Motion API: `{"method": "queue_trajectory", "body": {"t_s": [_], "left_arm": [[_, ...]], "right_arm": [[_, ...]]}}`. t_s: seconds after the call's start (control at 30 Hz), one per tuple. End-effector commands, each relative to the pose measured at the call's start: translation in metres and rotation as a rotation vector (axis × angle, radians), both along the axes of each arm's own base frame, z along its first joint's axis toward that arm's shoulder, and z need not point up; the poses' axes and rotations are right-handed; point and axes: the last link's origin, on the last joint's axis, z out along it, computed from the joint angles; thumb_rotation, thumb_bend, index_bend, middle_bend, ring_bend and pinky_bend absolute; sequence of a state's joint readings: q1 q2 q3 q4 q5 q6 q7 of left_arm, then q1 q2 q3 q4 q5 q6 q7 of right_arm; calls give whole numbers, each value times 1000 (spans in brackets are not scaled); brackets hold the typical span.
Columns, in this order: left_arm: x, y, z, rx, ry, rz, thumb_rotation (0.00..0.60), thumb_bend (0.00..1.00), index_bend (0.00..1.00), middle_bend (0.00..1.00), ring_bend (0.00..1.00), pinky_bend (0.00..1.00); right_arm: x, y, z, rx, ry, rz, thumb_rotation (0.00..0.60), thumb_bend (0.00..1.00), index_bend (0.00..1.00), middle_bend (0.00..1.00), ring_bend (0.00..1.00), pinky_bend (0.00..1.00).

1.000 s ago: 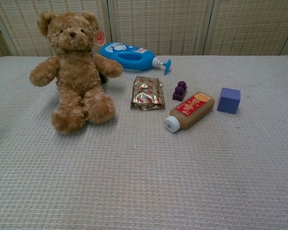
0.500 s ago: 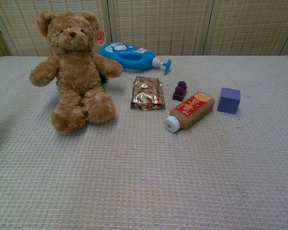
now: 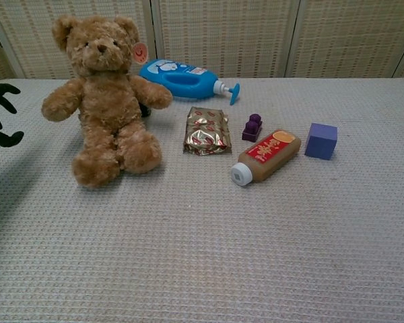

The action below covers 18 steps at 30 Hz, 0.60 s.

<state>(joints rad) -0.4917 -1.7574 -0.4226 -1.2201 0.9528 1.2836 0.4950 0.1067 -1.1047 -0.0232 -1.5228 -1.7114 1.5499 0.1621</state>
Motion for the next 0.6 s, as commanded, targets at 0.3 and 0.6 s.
{"method": "queue_trajectory", "body": {"t_s": [0.3,0.6], "left_arm": [[23,22,-14,9,-48,32,600,360,169,270,376,739],[35,27,-23,-20,-122,70,600,356,172,267,383,742]], "right_arm": [[0,-2,-1,23,2,-9,600,171,0,0,0,0],[-1,-3,-2,31,6,-17,600,171,0,0,0,0]]}}
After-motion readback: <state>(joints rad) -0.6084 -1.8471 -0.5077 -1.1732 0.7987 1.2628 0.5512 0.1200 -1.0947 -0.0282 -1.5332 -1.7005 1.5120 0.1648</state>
